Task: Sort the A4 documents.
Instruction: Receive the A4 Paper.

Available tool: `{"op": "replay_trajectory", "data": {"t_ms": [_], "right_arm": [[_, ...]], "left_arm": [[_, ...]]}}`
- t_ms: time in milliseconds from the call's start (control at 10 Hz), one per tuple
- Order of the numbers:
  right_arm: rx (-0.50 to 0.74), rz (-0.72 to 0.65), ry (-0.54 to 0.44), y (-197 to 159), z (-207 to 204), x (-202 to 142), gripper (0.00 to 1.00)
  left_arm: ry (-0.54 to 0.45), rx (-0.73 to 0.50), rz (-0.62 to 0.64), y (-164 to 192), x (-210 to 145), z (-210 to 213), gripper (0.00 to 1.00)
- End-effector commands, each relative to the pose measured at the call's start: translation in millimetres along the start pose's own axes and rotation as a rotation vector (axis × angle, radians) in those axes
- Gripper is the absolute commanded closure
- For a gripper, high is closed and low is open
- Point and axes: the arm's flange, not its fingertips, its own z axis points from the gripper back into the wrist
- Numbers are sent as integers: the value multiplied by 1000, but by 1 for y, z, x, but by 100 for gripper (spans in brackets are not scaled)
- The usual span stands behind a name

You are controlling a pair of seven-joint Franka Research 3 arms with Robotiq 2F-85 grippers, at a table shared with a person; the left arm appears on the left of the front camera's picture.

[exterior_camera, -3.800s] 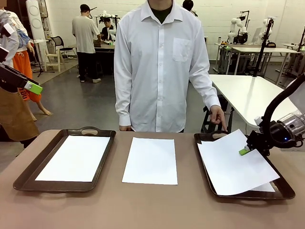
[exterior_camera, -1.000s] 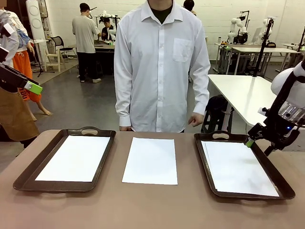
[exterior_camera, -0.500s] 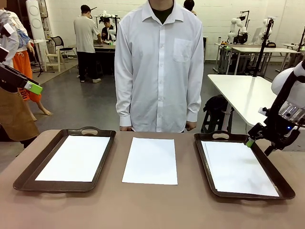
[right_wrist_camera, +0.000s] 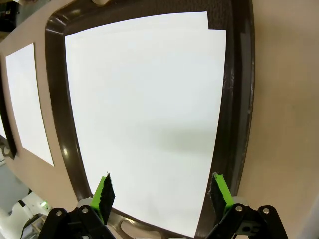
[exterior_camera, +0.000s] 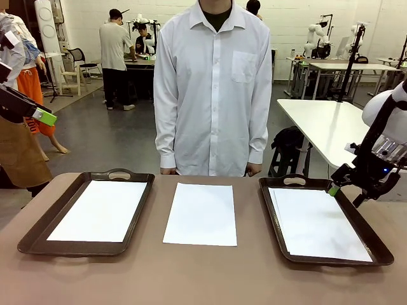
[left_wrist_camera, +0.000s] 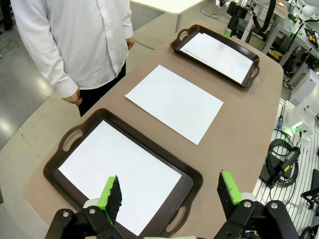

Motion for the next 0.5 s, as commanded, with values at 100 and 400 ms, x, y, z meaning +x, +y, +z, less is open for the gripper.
{"op": "replay_trajectory", "data": {"t_ms": [100,400], "right_arm": [[4,7,-4,-1,1,0,0],[-261,316,-183,59,35,-9,0]], "left_arm": [[2,2,-2,-1,1,0,0],[2,2,-2,-1,1,0,0]]}}
